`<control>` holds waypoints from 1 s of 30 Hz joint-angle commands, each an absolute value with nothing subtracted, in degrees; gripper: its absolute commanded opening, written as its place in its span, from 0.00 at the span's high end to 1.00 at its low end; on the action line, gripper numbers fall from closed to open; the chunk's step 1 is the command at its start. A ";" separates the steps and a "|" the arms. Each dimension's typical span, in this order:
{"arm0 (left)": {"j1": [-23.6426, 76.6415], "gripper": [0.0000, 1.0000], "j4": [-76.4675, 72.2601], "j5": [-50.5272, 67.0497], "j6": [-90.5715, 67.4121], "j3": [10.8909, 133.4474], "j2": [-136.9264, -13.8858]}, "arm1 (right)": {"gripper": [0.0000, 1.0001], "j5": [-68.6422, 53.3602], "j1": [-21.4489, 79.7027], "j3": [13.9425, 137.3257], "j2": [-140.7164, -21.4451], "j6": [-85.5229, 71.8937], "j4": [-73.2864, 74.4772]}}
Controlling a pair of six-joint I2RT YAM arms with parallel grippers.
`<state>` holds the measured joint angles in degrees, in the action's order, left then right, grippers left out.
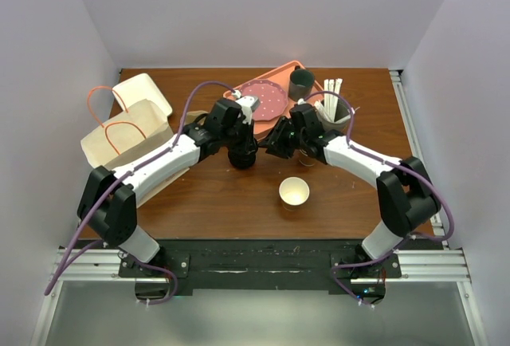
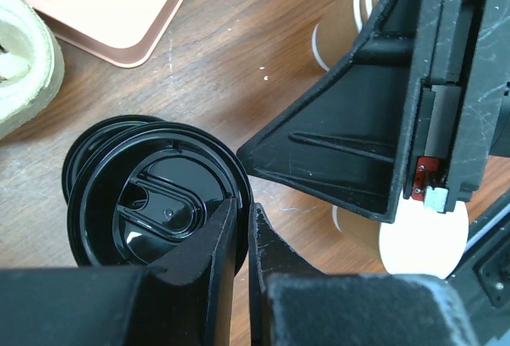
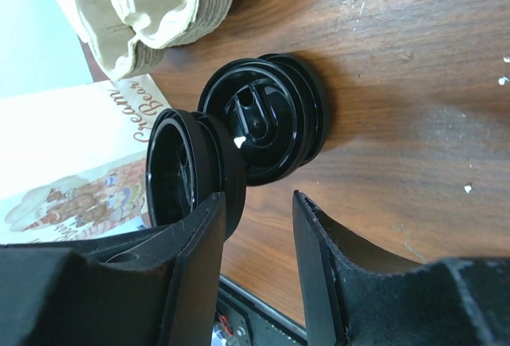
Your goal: Pack the takeout coffee
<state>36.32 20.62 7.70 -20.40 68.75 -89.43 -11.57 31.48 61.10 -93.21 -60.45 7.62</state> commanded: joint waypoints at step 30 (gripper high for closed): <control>35.95 1.00 12.83 0.97 -16.26 67.41 -90.44 | 0.58 -13.01 32.26 66.27 -99.49 -57.92 6.42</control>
